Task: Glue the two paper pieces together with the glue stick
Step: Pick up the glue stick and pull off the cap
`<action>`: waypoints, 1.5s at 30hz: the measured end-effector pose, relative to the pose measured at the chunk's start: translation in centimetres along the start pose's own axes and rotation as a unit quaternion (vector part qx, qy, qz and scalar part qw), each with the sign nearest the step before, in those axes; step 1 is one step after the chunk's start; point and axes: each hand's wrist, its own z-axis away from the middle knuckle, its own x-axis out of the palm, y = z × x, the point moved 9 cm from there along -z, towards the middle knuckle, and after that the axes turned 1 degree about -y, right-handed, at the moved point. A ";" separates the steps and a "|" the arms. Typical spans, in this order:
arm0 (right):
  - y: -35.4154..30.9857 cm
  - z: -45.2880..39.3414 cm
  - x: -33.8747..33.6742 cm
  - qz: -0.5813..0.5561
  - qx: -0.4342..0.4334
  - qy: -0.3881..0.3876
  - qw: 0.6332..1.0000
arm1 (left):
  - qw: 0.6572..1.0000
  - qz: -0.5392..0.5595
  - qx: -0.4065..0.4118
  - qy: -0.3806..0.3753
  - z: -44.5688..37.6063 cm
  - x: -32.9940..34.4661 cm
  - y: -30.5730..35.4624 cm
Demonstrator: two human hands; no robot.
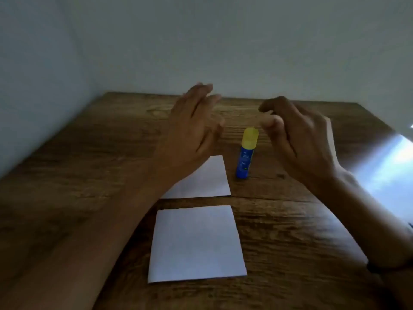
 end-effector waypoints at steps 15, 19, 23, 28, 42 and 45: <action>-1.8 1.0 2.2 -0.046 -0.028 -0.024 0.998 | 0.977 0.181 0.027 -0.109 1.0 3.1 2.7; -2.2 1.0 2.1 -0.078 -0.024 -0.011 0.997 | 0.981 0.182 0.022 -0.061 0.8 2.0 2.8; -2.5 0.7 1.5 -0.072 -0.041 -0.004 0.997 | 0.980 0.192 0.015 -0.059 0.8 1.8 2.9; -3.2 0.7 1.4 -0.058 -0.072 0.008 0.996 | 0.972 0.227 0.014 -0.067 0.8 1.7 2.9; -0.1 0.1 -0.4 -0.031 -0.045 0.045 0.998 | 0.938 0.306 -0.133 -0.089 1.1 3.2 -0.1; 2.2 0.5 0.9 -0.038 0.035 0.015 0.999 | 0.942 0.292 -0.147 -0.069 1.3 2.9 -0.3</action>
